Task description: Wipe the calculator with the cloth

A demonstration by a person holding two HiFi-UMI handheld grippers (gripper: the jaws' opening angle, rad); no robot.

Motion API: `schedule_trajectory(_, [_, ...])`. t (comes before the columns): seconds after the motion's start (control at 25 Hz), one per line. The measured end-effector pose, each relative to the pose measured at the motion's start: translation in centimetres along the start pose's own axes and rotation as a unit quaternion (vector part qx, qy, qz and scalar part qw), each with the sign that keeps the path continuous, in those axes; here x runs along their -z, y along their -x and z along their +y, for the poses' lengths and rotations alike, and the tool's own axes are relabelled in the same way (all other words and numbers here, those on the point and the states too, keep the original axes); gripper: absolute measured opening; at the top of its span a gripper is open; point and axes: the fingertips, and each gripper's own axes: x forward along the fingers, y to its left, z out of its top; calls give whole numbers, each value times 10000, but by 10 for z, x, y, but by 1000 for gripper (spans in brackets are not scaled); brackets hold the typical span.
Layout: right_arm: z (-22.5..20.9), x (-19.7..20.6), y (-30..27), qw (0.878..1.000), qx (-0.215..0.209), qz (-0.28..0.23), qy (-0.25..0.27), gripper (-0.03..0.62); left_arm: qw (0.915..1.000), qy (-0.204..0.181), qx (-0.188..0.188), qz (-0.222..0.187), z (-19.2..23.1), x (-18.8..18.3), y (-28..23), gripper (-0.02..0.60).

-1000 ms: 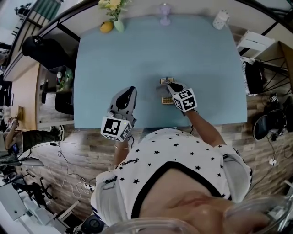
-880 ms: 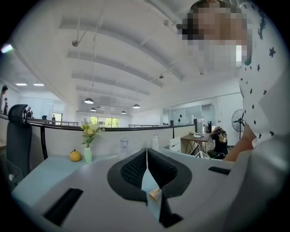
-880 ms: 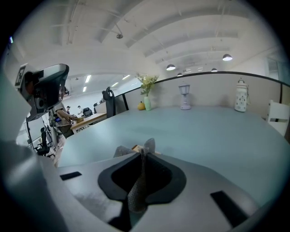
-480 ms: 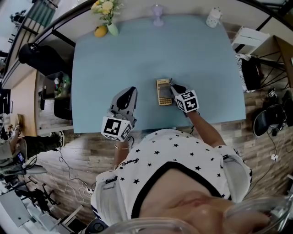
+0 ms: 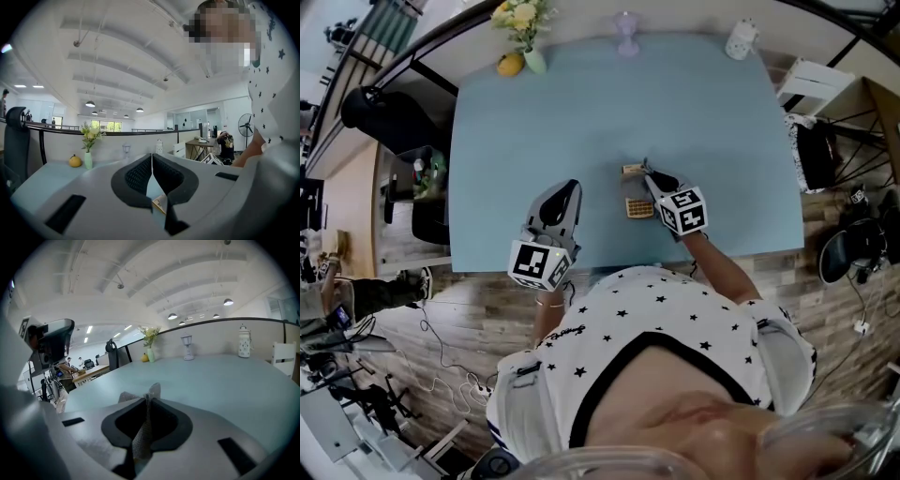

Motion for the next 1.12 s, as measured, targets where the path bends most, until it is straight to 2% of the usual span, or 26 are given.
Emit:
schedule_trajectory(0.28, [58,2,-8,9969,-751,92,197,32,10000,5,-46,-24,1,-1,2,31])
schedule_trajectory(0.52, [79,26,-12,9931,-1002,464,385,32,9999,20,-131,-13,4,0,9,31])
schedule_trajectory(0.72, [77,39,-15,9926,-990,621,332,32,9999,8,-143,-4,6,0,13,31])
schedule_trajectory(1.12, [52,40,-5,9961,-690,537,89,32,10000,-20,-25,-24,-3,1,9,31])
